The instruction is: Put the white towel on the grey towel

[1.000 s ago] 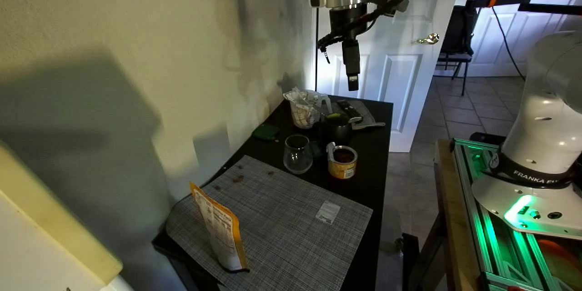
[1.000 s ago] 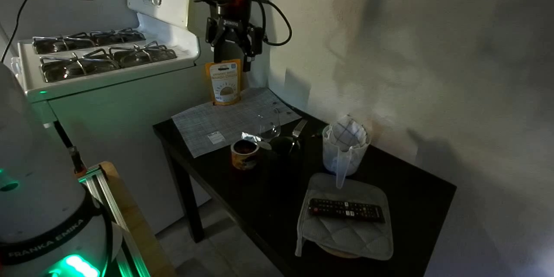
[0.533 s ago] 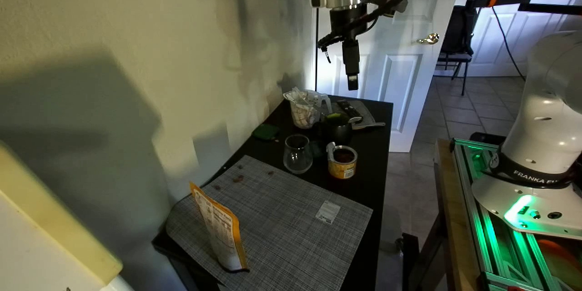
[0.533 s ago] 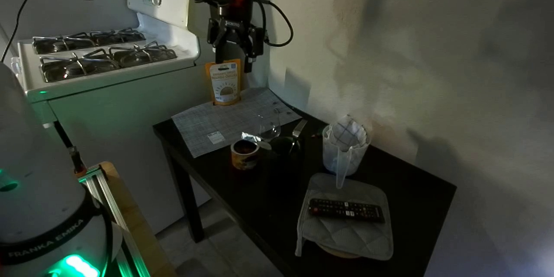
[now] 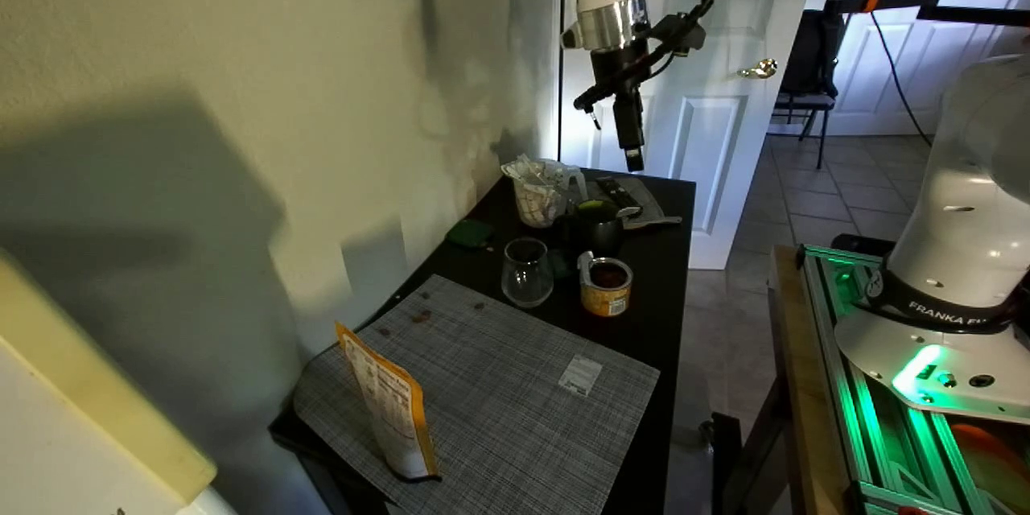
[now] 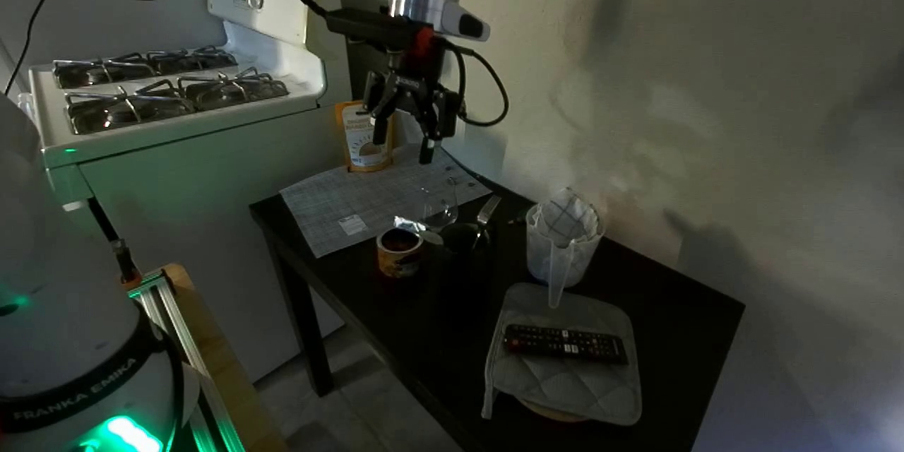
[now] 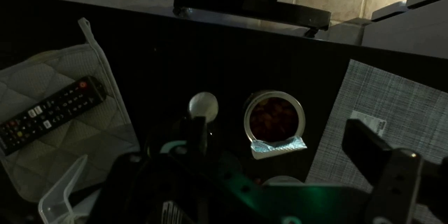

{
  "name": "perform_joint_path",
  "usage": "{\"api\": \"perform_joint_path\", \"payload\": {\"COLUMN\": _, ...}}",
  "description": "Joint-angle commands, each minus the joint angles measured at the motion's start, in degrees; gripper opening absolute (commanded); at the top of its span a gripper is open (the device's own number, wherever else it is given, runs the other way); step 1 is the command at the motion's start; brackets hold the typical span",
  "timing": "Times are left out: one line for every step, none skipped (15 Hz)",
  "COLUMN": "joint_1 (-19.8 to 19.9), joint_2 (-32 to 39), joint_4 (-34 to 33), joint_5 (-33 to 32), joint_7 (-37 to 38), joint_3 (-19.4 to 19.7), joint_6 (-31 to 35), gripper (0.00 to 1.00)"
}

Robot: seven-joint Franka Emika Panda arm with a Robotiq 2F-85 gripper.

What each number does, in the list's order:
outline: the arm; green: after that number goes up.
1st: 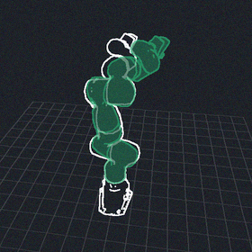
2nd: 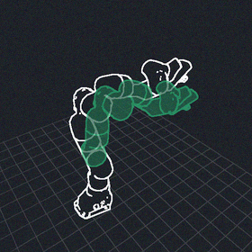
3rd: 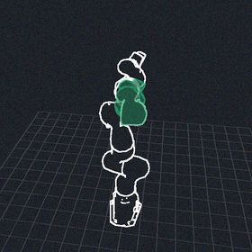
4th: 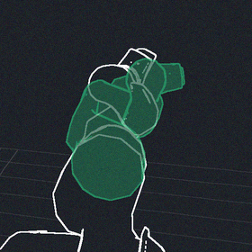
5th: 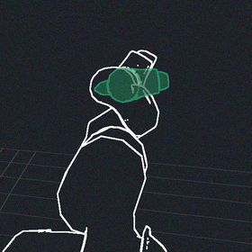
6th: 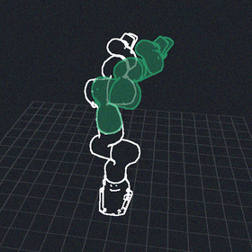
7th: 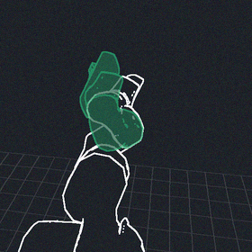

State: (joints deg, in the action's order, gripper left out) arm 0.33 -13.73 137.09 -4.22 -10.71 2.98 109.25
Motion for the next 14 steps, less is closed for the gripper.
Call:
{"api": "perform_joint_path", "payload": {"joint_1": 1.6, "joint_2": 4.5, "joint_4": -0.7, "joint_5": 2.4, "joint_7": -1.0, "joint_3": 2.0, "joint_6": -1.0, "gripper": 1.00}}
{"api": "perform_joint_path", "payload": {"joint_1": 1.3, "joint_2": 2.5, "joint_4": 0.0, "joint_5": 0.6, "joint_7": -0.1, "joint_3": 0.9, "joint_6": -0.1, "gripper": 1.00}}
{"api": "perform_joint_path", "payload": {"joint_1": 1.7, "joint_2": 3.5, "joint_4": -0.1, "joint_5": 1.0, "joint_7": -0.3, "joint_3": 1.4, "joint_6": -0.1, "gripper": 1.00}}
{"api": "perform_joint_path", "payload": {"joint_1": 1.9, "joint_2": 4.2, "joint_4": -0.2, "joint_5": 1.2, "joint_7": -0.4, "joint_3": 1.6, "joint_6": -0.1, "gripper": 1.00}}
{"api": "perform_joint_path", "payload": {"joint_1": 2.0, "joint_2": 4.6, "joint_4": -0.3, "joint_5": 1.3, "joint_7": -0.5, "joint_3": 1.7, "joint_6": -0.1, "gripper": 1.00}}
{"api": "perform_joint_path", "payload": {"joint_1": 2.1, "joint_2": 4.6, "joint_4": 0.3, "joint_5": 1.1, "joint_7": 1.8, "joint_3": 1.5, "joint_6": 2.5, "gripper": 1.00}}
{"api": "perform_joint_path", "payload": {"joint_1": 2.9, "joint_2": 4.7, "joint_4": 0.6, "joint_5": 1.4, "joint_7": 4.3, "joint_3": 2.1, "joint_6": 6.0, "gripper": 1.00}}
{"api": "perform_joint_path", "payload": {"joint_1": 3.4, "joint_2": 4.8, "joint_4": 0.5, "joint_5": 1.6, "joint_7": 5.8, "joint_3": 2.5, "joint_6": 8.2, "gripper": 1.00}}
{"api": "perform_joint_path", "payload": {"joint_1": 4.5, "joint_2": 5.5, "joint_4": -0.8, "joint_5": 0.2, "joint_7": 6.4, "joint_3": 3.2, "joint_6": 10.8, "gripper": 1.00}}
{"api": "perform_joint_path", "payload": {"joint_1": 5.4, "joint_2": 6.7, "joint_4": -2.0, "joint_5": -0.6, "joint_7": 7.3, "joint_3": 3.8, "joint_6": 13.5, "gripper": 1.00}}
{"api": "perform_joint_path", "payload": {"joint_1": 6.2, "joint_2": 8.0, "joint_4": -3.9, "joint_5": -0.6, "joint_7": 8.1, "joint_3": 4.4, "joint_6": 15.9, "gripper": 1.00}}
{"api": "perform_joint_path", "payload": {"joint_1": 6.9, "joint_2": 9.0, "joint_4": -5.1, "joint_5": -0.1, "joint_7": 9.3, "joint_3": 4.9, "joint_6": 18.2, "gripper": 1.00}}
{"api": "perform_joint_path", "payload": {"joint_1": 7.3, "joint_2": 10.2, "joint_4": -7.2, "joint_5": 0.7, "joint_7": 10.4, "joint_3": 5.2, "joint_6": 20.0, "gripper": 1.00}}
{"api": "perform_joint_path", "payload": {"joint_1": 7.8, "joint_2": 11.3, "joint_4": -9.1, "joint_5": 1.1, "joint_7": 12.0, "joint_3": 5.5, "joint_6": 21.7, "gripper": 1.00}}
